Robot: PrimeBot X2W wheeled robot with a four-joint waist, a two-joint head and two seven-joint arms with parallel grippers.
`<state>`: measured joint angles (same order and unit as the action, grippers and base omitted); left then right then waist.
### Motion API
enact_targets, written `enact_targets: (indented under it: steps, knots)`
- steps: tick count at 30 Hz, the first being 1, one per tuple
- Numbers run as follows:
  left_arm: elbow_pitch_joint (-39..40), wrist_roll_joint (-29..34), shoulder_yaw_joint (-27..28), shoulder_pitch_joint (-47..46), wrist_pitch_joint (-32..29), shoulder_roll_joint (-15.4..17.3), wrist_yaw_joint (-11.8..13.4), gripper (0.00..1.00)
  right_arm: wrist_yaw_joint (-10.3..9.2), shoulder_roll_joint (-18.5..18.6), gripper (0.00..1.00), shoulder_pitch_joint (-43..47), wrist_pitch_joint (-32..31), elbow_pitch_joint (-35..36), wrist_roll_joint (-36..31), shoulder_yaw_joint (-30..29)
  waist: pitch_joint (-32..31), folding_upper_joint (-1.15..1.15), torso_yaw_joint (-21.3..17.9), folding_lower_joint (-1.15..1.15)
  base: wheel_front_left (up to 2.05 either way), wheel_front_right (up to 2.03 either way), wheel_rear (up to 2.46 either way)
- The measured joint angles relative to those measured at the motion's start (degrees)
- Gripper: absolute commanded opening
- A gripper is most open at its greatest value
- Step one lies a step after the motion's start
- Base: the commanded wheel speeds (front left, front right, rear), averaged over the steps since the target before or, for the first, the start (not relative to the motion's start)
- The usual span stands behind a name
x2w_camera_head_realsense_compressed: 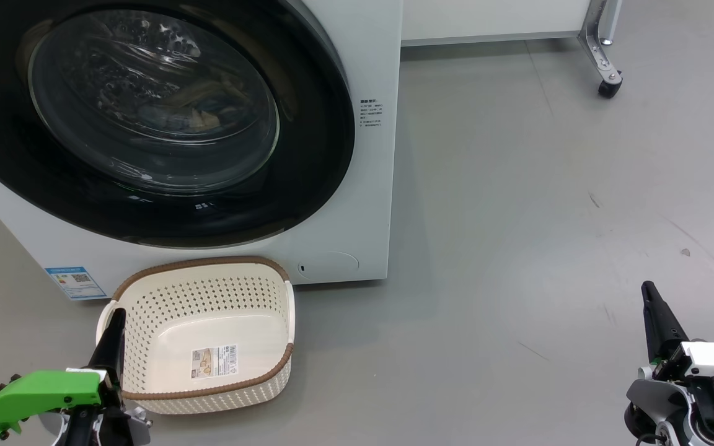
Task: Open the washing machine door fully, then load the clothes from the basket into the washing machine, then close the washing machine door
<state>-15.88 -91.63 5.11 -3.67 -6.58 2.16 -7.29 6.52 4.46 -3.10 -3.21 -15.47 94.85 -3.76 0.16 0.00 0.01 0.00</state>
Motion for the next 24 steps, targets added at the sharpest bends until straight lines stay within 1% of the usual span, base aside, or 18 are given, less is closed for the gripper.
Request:
enact_targets:
  steps: [24]
  knots:
    - [0.0,0.0,0.0,0.0,0.0,0.0,0.0,0.00,0.15,0.0,0.00,0.0,-0.1,-0.3,0.0,-0.1,0.0,0.00,0.0,0.00,0.00,0.00,0.00]
